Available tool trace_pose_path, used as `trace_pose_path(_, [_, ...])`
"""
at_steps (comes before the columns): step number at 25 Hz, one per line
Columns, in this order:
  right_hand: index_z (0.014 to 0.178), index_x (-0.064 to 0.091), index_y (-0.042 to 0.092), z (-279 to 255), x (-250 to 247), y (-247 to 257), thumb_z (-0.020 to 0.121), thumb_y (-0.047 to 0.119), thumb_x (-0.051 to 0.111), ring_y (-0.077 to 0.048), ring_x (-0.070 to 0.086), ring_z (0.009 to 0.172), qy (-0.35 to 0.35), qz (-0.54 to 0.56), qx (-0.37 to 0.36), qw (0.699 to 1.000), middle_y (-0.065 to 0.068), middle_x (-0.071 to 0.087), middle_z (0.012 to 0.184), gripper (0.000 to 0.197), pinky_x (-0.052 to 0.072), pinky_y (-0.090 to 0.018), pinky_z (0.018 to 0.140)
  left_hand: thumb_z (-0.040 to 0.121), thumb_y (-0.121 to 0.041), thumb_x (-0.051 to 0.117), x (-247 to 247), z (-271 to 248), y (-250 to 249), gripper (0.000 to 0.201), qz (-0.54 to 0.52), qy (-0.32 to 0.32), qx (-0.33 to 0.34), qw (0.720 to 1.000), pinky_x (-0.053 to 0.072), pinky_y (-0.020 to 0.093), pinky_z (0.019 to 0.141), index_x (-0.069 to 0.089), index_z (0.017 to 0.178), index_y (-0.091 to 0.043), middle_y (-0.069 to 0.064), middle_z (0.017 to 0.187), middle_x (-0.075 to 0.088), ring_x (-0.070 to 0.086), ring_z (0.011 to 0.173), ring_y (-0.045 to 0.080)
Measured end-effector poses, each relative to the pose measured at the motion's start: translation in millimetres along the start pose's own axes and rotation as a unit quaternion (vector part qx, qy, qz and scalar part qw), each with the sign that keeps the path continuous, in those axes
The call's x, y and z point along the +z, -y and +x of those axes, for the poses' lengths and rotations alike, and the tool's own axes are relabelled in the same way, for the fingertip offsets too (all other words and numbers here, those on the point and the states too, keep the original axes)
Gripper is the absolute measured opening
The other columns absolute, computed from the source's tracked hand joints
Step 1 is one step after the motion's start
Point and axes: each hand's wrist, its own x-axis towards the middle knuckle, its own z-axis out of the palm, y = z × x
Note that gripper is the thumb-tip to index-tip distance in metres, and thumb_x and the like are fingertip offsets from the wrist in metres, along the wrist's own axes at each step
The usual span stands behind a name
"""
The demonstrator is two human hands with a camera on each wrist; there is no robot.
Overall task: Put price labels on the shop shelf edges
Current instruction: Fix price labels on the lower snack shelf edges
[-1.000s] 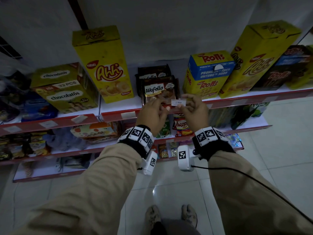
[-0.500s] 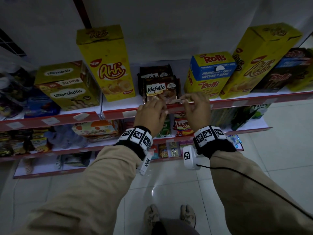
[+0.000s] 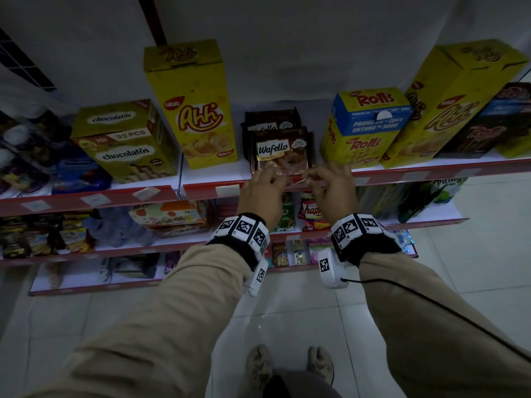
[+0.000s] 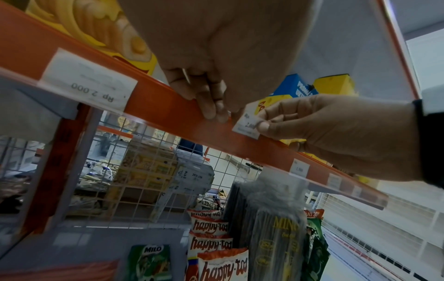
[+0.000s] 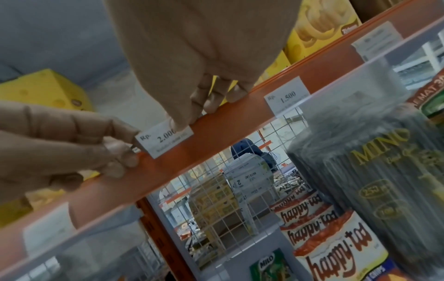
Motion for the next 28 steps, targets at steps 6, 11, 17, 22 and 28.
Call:
trace_pose_path(6, [0.101,0.067,0.012,-1.4,-0.2,-0.1,0.084,0.013,0.062,-0.033,0.046,0.106,0.053,-0.086,-0.051,0.994,-0.013,0.058,0.107,0.018,0.040,-0.040,0.084,0.087,-0.007,0.051,8.8,1.5,1.5,0.038,0.030,-0.022,0.013,0.999,0.037,0.040,0.092,0.058,0.123,-0.014,0.014,0.132,0.046,0.041,0.116,0.031])
trace_pose_path(11, [0.102,0.068,0.009,3.0,-3.5,3.5,0.087,0.013,0.060,-0.034,0.047,0.103,0.079,-0.130,-0.069,0.986,-0.016,0.057,0.106,0.018,0.043,-0.043,0.082,0.082,-0.002,0.051,9.5,-0.9,3.9,0.042,0.044,-0.038,0.027,0.998,0.040,0.042,0.086,0.055,0.122,-0.013,0.016,0.127,0.047,0.044,0.110,0.034])
trace_pose_path(17, [0.106,0.069,0.009,1.9,-3.7,3.2,0.088,0.012,0.059,-0.035,0.046,0.104,0.082,-0.113,-0.070,0.988,-0.017,0.056,0.106,0.021,0.043,-0.045,0.083,0.083,-0.013,0.053,8.1,-1.1,3.9,0.039,0.117,-0.035,0.021,0.992,0.030,0.041,0.089,0.055,0.122,-0.020,0.010,0.132,0.046,0.041,0.114,0.031])
trace_pose_path(22, [0.104,0.070,0.009,-0.9,-4.5,1.2,0.088,0.012,0.061,-0.035,0.049,0.100,0.058,-0.092,-0.087,0.990,-0.017,0.058,0.101,0.019,0.046,-0.044,0.080,0.085,-0.015,0.051,8.0,-2.4,3.7,0.041,0.124,-0.028,0.020,0.992,0.031,0.041,0.089,0.052,0.125,-0.020,0.010,0.135,0.044,0.040,0.115,0.031])
trace_pose_path(28, [0.108,0.068,0.011,-1.8,-6.5,1.6,0.086,0.012,0.060,-0.035,0.045,0.103,0.086,-0.127,-0.079,0.985,-0.016,0.055,0.106,0.023,0.044,-0.043,0.083,0.081,-0.009,0.052,4.0,-0.9,2.7,0.040,0.120,-0.015,0.020,0.993,0.034,0.042,0.089,0.051,0.120,-0.017,0.012,0.133,0.044,0.040,0.114,0.032])
